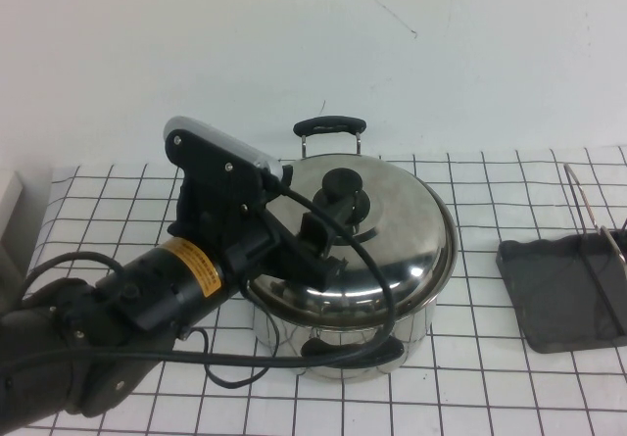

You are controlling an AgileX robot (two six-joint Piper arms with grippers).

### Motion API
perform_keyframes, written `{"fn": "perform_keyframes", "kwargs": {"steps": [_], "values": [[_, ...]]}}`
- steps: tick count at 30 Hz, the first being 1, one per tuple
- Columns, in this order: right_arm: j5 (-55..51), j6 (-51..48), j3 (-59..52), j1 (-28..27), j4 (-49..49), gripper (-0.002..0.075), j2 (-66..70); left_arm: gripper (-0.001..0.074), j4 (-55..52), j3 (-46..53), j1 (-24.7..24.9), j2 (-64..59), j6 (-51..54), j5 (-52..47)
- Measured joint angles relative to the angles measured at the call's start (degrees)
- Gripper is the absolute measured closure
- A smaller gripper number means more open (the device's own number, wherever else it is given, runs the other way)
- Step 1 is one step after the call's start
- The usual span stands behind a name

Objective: Put pot lid on rack
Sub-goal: Open the pot

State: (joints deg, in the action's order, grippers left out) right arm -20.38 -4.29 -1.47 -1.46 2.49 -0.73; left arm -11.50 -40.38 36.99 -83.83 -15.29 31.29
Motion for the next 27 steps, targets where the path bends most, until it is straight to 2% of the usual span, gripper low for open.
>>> {"fn": "perform_keyframes", "kwargs": {"steps": [11, 20, 27], "values": [[0.0, 0.0, 0.0, 0.0, 0.0, 0.0729, 0.0, 0.0199, 0.4, 0.0, 0.0, -4.1, 0.3, 5.1], [0.0, 0.0, 0.0, 0.0, 0.0, 0.0729, 0.0, 0.0198, 0.7, -0.4, 0.0, -7.9, 0.3, 13.6], [0.0, 0.0, 0.0, 0.0, 0.0, 0.0729, 0.0, 0.0198, 0.9, -2.9, 0.0, -13.1, 0.3, 14.4]]}}
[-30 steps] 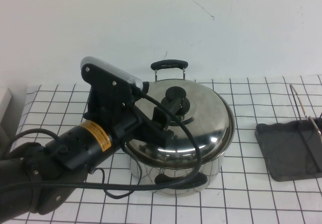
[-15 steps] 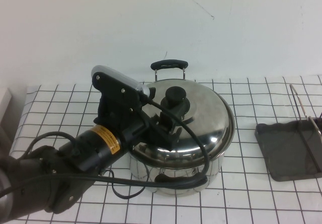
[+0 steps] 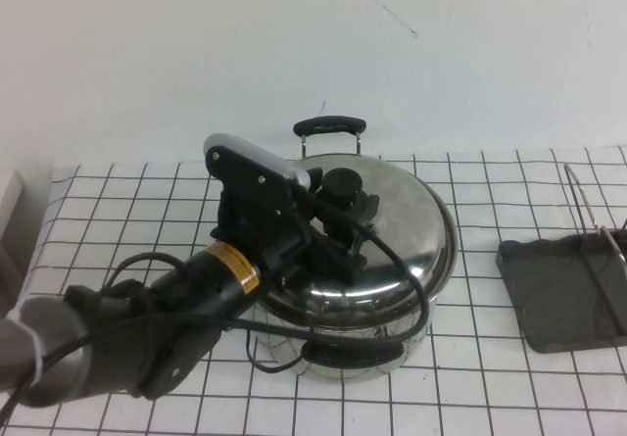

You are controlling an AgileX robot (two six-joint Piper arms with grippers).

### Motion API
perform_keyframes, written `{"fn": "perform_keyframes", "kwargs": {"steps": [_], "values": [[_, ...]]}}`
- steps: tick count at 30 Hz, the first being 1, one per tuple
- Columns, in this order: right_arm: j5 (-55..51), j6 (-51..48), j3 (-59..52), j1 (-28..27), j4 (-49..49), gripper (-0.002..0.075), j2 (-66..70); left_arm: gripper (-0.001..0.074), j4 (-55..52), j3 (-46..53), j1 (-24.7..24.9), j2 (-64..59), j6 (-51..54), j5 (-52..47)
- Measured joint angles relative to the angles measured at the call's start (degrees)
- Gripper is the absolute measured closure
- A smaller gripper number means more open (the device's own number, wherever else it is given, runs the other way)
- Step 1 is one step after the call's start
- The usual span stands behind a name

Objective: Put pot lid on rack
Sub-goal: Open the pot

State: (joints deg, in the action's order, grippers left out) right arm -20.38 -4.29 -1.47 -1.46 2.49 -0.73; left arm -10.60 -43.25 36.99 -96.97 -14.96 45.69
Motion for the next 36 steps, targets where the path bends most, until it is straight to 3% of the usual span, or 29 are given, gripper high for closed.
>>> {"fn": "perform_keyframes", "kwargs": {"steps": [8, 13, 29, 36], "values": [[0.0, 0.0, 0.0, 0.0, -0.1, 0.0729, 0.0, 0.0219, 1.2, -4.3, 0.0, -4.1, -0.8, 0.5], [0.0, 0.0, 0.0, 0.0, -0.1, 0.0729, 0.0, 0.0422, 0.7, -5.2, 0.0, -4.4, -1.4, 0.4], [0.0, 0.0, 0.0, 0.0, -0.1, 0.0729, 0.0, 0.0419, -1.6, -5.1, 0.0, 6.1, -0.8, 1.8], [0.0, 0.0, 0.0, 0.0, -0.1, 0.0729, 0.0, 0.0419, -7.5, -5.1, 0.0, 10.8, -17.8, 3.2]]}}
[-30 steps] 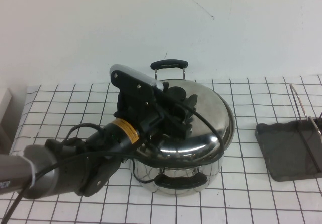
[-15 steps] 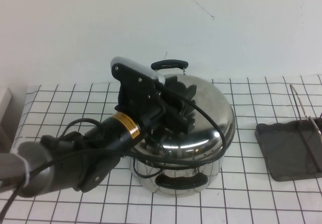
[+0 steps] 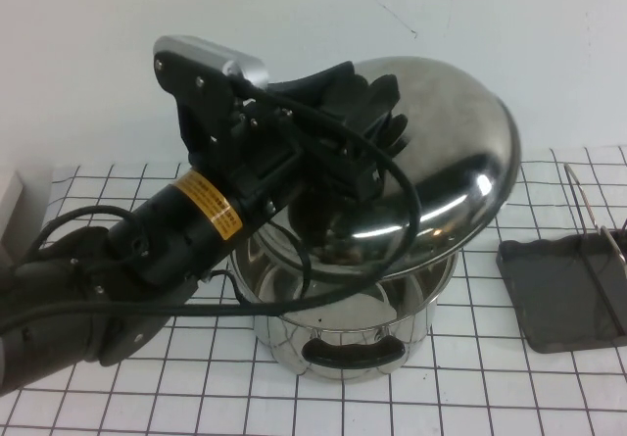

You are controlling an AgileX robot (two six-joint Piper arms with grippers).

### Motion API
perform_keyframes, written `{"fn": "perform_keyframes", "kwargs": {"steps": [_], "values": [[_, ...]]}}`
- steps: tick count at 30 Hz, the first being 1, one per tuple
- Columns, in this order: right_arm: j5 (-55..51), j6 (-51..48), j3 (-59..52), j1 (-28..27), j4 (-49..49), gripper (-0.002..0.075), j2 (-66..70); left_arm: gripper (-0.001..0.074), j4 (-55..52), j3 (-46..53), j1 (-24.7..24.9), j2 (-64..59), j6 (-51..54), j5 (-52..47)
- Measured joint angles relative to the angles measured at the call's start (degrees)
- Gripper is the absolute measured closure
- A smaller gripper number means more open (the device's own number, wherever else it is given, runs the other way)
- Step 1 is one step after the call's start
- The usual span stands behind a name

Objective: Put pot lid on rack
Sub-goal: Open the pot, then hand over the pot lid

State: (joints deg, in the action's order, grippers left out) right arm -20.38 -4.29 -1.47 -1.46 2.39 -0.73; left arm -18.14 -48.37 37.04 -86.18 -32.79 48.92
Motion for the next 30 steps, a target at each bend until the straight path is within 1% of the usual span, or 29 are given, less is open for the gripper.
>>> {"fn": "perform_keyframes", "kwargs": {"steps": [3, 5, 7, 9, 15, 24, 30], "values": [[0.0, -0.9, 0.0, 0.0, 2.9, 0.0729, 0.0, 0.0419, -2.8, 0.0, 0.0, 0.3, -9.8, 1.1], [0.0, -2.6, 0.0, 0.0, 7.8, 0.0729, 0.0, 0.0419, -4.6, 0.0, 0.0, 0.3, -15.9, 1.1], [0.0, -3.5, 0.0, 0.0, 11.8, 0.0729, 0.0, 0.0419, -6.5, 0.0, 0.0, 0.3, -19.6, 1.1], [-0.1, -3.9, 0.0, 0.0, 14.3, 0.0729, 0.0, 0.0419, -9.0, 0.0, 0.0, 0.3, -20.9, 1.1], [-0.2, -4.2, 0.0, 0.0, 17.3, 0.0729, 0.0, 0.0419, -14.9, 0.0, 0.0, 0.3, -22.2, 1.1], [-0.2, -4.0, 0.0, 0.0, 18.0, 0.0729, 0.0, 0.0419, -16.3, 0.0, 0.0, 0.3, -23.4, 1.1], [-0.2, -4.0, 0.0, 0.0, 18.0, 0.0729, 0.0, 0.0419, -19.8, 0.0, 0.0, 0.3, -25.6, 1.1]]}}
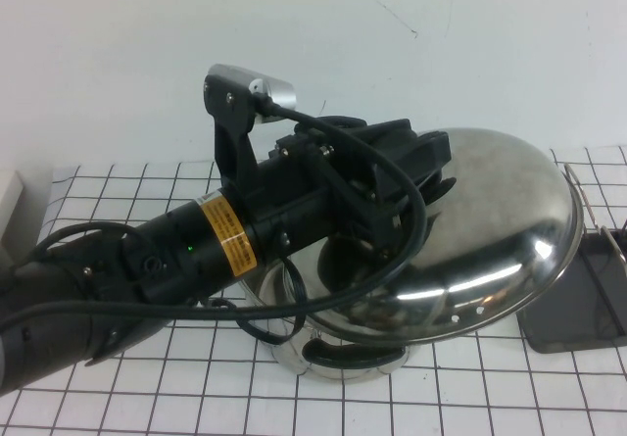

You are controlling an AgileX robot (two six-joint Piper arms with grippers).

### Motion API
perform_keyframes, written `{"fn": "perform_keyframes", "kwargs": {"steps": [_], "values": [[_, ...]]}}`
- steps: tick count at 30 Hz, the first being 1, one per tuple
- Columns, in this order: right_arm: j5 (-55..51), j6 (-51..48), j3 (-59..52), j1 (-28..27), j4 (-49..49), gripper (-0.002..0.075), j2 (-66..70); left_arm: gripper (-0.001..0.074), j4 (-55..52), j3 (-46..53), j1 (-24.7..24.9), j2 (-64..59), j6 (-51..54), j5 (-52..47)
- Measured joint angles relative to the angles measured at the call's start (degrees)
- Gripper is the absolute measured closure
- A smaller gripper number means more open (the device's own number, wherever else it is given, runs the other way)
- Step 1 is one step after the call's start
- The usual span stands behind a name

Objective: Put pot lid on rack
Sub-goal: Hand over the pot lid

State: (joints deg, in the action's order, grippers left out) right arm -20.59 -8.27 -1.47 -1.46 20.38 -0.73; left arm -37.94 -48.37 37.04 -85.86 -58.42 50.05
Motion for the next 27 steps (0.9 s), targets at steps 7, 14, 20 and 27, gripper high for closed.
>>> {"fn": "perform_keyframes", "kwargs": {"steps": [7, 14, 20, 27], "values": [[1.8, 4.8, 0.0, 0.0, -9.9, 0.0729, 0.0, 0.0419, -2.1, 0.0, 0.0, 0.0, -0.4, 0.0], [6.2, 18.8, 0.0, 0.0, -44.2, 0.0729, 0.0, 0.0419, -1.0, 0.0, 0.0, -0.8, -0.4, 0.1], [8.1, 18.9, 0.0, 0.0, -53.0, 0.0729, 0.0, 0.0419, 0.2, 0.0, 0.0, -5.2, -1.0, 0.1], [3.8, 17.0, 0.0, 0.0, -55.7, 0.0729, 0.0, 0.0419, 3.9, 0.0, 0.0, -9.4, 0.1, 5.4]]}}
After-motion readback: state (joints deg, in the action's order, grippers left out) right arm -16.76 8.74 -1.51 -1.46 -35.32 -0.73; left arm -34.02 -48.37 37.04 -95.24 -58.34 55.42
